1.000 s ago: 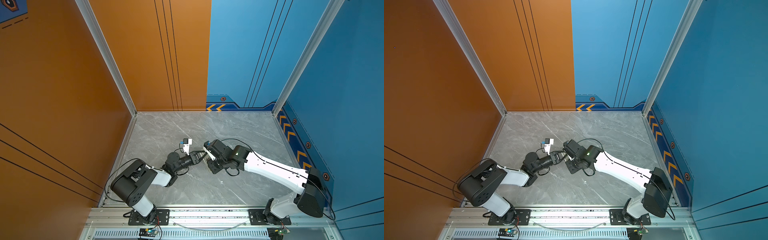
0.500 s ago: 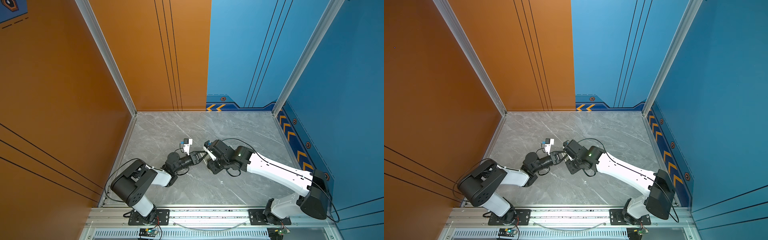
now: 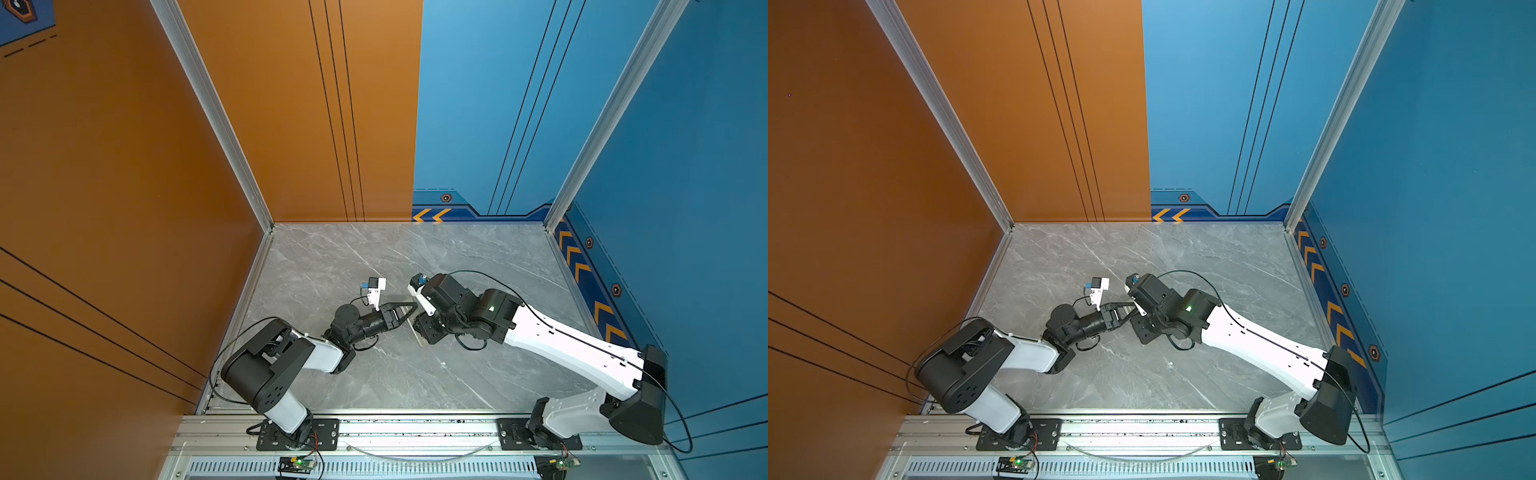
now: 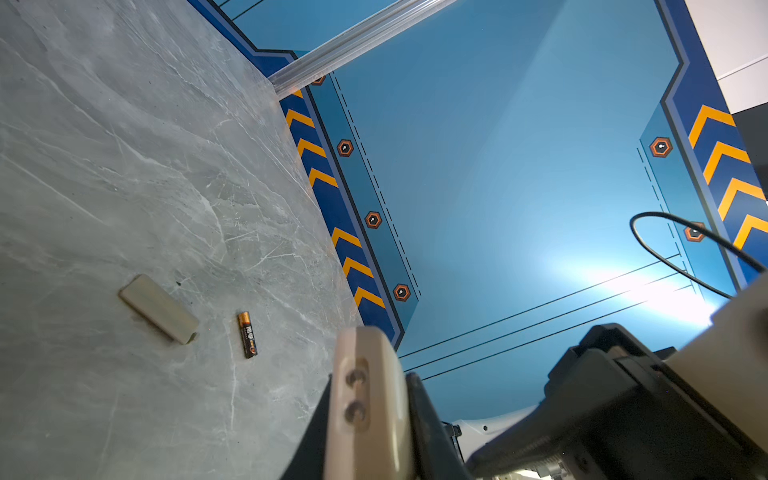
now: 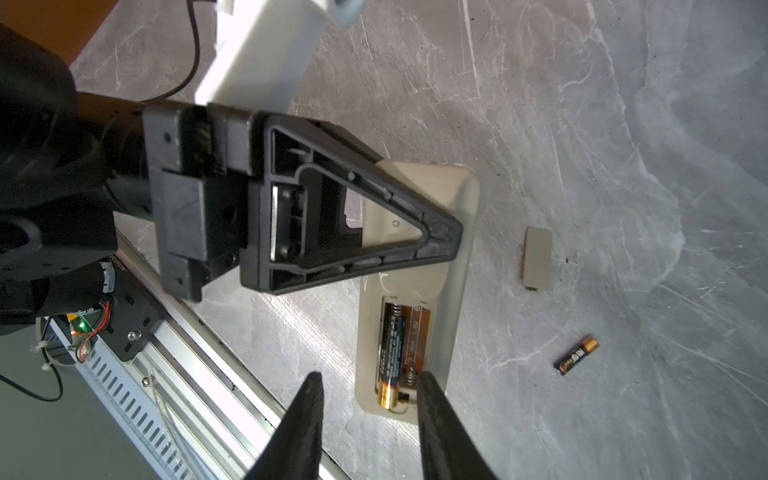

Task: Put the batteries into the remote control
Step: 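Raise the right gripper and reposition it over the seated battery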

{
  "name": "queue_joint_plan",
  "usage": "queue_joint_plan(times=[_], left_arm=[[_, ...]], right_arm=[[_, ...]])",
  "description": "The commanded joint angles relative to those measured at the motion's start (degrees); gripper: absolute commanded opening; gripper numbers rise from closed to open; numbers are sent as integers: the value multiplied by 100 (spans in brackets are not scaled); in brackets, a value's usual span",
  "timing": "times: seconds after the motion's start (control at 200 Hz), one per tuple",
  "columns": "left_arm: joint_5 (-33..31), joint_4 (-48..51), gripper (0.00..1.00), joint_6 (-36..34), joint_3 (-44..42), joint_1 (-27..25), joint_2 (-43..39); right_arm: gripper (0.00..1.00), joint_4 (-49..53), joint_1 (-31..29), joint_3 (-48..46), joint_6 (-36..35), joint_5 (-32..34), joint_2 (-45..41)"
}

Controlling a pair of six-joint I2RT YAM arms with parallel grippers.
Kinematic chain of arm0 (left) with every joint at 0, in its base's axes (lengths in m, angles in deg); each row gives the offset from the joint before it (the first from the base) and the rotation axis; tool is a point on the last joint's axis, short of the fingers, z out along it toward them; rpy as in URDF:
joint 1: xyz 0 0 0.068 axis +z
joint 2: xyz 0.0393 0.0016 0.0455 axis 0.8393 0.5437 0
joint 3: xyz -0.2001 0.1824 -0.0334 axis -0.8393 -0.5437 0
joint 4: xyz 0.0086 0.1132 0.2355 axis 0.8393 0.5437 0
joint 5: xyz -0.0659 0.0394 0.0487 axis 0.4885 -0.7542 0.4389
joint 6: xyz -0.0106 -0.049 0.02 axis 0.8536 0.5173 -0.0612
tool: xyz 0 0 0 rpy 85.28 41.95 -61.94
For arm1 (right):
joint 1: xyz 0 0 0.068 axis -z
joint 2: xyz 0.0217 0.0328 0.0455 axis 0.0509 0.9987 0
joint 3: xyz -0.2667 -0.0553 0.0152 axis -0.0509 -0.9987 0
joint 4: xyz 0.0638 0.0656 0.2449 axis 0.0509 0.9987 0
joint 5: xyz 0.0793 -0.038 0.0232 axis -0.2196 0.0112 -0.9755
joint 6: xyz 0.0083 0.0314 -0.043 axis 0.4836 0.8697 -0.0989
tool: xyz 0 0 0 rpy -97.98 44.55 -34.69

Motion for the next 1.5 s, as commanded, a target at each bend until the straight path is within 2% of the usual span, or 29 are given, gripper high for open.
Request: queue_joint_plan(times=[0.0,0.25,0.506,0.676,0.861,1.172,1.497], left_arm=[[230,-55,0,31,203,-26,-78],[434,473,0,-67,325,-28,-307],[688,1113,0,-145,468,-35,-678],[894,1393,0,-138,580,-34,-818],[1110,1529,0,-103,659,-33,-890],[1445,1537,0,49,720,-39,-979],[1574,1902,0,-37,708,-34,-1196]], right_arm=[[36,386,40,83,-366,295,-332],[34,306,-27,-159,-1642,464,-1017],[30,167,-258,-508,-2759,142,-1520],[37,-247,-686,-923,-3487,161,-1967],[42,-33,-726,-814,-3957,50,-2000],[44,362,-827,-590,-4543,139,-1622],[34,595,-1021,-284,-4849,172,-1199]])
